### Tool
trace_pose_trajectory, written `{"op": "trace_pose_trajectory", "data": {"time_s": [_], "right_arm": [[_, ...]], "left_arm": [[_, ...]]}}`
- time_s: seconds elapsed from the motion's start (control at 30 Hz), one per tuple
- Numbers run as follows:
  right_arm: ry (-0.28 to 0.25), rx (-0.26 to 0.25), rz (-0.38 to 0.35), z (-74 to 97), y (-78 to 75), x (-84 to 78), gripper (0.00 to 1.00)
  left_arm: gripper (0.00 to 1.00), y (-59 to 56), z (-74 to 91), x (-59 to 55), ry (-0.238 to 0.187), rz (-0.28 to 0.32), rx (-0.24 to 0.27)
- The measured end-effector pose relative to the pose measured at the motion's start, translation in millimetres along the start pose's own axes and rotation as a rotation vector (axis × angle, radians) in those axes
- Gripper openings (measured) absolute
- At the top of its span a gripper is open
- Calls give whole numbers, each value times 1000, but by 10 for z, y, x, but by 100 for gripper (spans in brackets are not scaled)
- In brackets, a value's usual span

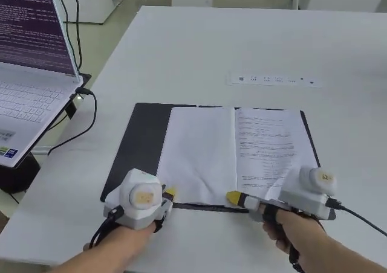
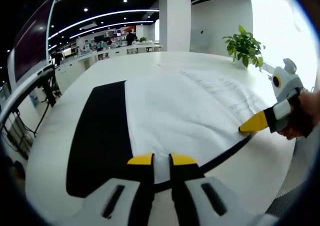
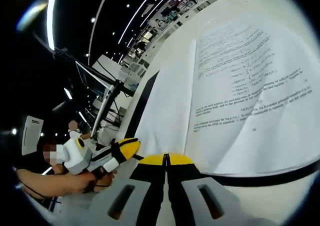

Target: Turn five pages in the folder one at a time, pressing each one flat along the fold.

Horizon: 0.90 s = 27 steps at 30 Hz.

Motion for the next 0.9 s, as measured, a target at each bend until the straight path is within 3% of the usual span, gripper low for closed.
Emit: {"op": "trace_pose_trajectory", "data": {"time_s": [0.1,0.23,0.4,0.47,0.5,0.57,0.63,0.8,0.9], "right_arm": [[66,13,35,71,98,-212,0],[38,53,43,188,297,-225,0],[-17,84,80,483,570,-111,0],[-18,62,99,599,593,-78,0],[-47,45,134,692,597,-17,0],[-43,-6,157,843,565,19,0],[-80,-26,193,973,553,94,0],[-99,-101,251,1257,459,167,0],[-121,-179,335,1450,357,257,2]], "left_arm": [[9,10,-5,13,9,48,6],[9,14,9,15,48,125,-4],[4,37,152,2,99,200,21],[4,8,250,32,117,205,12],[4,-33,351,55,138,199,4],[5,-79,485,115,138,179,-7],[4,-93,602,165,129,173,-6],[6,-123,889,236,101,156,-26],[12,-151,1084,317,64,161,-37]]}}
Point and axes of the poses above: the centre of the closed fingertips' face, and the gripper's own axes: z roughly backward along the fingers, y roughly to its left, x roughly out of its top, the point moved 1 cm from there along z, roughly backward along the fingers, and after that the axes turned 15 degrees about z, right-handed, at the moved point
